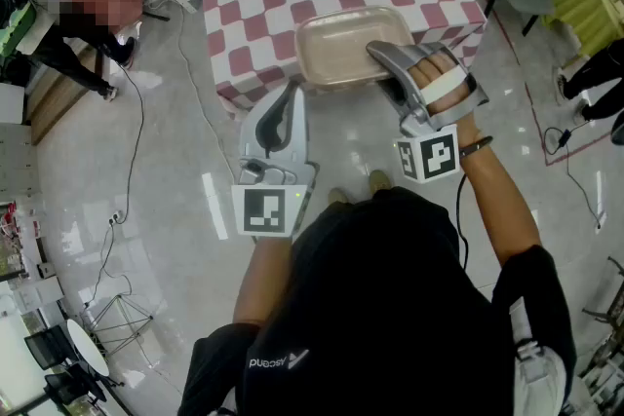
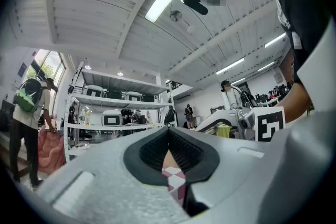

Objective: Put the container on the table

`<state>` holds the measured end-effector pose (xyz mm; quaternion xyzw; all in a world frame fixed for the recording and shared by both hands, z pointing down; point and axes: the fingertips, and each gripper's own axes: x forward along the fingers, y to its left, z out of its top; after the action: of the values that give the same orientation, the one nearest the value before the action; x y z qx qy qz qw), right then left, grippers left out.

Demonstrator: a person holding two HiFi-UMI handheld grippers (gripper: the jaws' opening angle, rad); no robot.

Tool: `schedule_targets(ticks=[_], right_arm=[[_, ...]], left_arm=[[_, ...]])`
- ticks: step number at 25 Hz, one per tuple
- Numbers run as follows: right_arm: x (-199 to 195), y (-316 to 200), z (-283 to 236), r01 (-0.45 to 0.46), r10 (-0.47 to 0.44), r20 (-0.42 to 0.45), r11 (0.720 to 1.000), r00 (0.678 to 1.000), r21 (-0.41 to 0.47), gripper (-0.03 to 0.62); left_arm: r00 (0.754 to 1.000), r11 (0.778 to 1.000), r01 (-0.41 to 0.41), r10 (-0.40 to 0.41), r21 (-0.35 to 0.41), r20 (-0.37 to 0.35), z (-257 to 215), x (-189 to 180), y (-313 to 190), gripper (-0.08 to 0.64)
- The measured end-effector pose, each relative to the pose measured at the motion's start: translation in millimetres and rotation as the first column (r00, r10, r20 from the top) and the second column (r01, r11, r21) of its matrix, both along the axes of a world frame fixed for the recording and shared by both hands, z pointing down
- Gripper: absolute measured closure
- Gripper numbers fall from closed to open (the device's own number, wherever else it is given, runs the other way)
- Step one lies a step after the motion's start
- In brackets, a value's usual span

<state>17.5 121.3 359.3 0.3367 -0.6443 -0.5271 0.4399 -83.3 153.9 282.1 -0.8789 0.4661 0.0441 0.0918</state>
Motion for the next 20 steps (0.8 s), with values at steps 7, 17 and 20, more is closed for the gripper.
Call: schedule_targets(ticks=[7, 17, 20], right_arm=[[-7, -1, 2, 0.012, -0.012, -0.011, 1.0, 1.0, 0.001, 0.371], [-38, -12, 11, 0.014, -0.014, -0.02, 1.0, 1.0, -0.004, 0.371], [-51, -21, 13, 0.001, 0.0, -0.022, 1.0, 1.0, 0.004, 0.37]], left_arm=[[1.0, 1.0, 0.006, -0.006, 0.01, -0.002, -1, -6, -1, 0.551], [0.999, 0.999, 0.039, -0.039, 0.008, -0.012, 3, -48, -7, 0.551], [0.999, 0.999, 0.036, -0.036, 0.021, 0.0, 4, -66, -12, 0.551]])
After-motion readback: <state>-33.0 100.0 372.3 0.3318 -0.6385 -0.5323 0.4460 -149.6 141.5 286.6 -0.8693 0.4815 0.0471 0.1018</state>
